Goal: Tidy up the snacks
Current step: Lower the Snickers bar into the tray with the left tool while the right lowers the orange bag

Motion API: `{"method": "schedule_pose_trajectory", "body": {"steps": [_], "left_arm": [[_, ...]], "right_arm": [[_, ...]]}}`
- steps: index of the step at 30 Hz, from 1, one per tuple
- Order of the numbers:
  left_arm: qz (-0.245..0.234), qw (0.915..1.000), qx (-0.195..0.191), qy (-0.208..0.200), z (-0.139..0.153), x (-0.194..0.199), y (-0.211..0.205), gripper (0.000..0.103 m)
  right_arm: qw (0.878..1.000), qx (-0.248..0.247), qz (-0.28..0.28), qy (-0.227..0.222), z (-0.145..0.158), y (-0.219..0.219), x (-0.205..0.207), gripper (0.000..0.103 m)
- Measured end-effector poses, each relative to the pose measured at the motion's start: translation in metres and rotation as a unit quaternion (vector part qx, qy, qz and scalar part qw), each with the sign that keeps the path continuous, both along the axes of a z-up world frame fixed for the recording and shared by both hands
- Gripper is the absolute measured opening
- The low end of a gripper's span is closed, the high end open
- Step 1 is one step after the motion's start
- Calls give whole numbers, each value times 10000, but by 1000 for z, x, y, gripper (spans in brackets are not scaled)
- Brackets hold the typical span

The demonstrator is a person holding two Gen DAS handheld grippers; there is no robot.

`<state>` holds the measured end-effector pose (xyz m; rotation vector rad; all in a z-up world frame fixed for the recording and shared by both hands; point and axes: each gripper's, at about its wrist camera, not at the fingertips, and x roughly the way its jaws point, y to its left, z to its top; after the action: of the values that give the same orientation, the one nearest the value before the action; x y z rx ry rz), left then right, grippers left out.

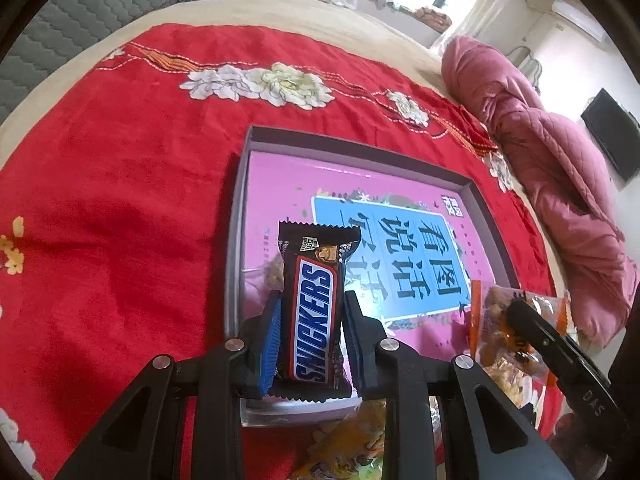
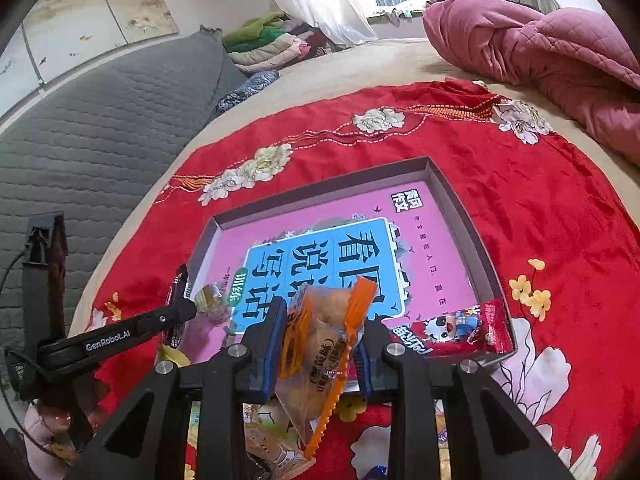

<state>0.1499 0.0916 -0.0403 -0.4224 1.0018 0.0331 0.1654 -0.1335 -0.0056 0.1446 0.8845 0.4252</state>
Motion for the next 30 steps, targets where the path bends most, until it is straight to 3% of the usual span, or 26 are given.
{"method": "schedule_pose_trajectory", "body": {"steps": [16, 30], "left_arm": [[-145, 9991, -365, 141, -14, 3, 0, 30], [-96, 9986, -468, 217, -19, 2, 4, 30]], "right_arm": [[9991, -365, 45, 208, -17, 10, 7, 31], [9968, -739, 227, 189, -20, 21, 2, 33]]}}
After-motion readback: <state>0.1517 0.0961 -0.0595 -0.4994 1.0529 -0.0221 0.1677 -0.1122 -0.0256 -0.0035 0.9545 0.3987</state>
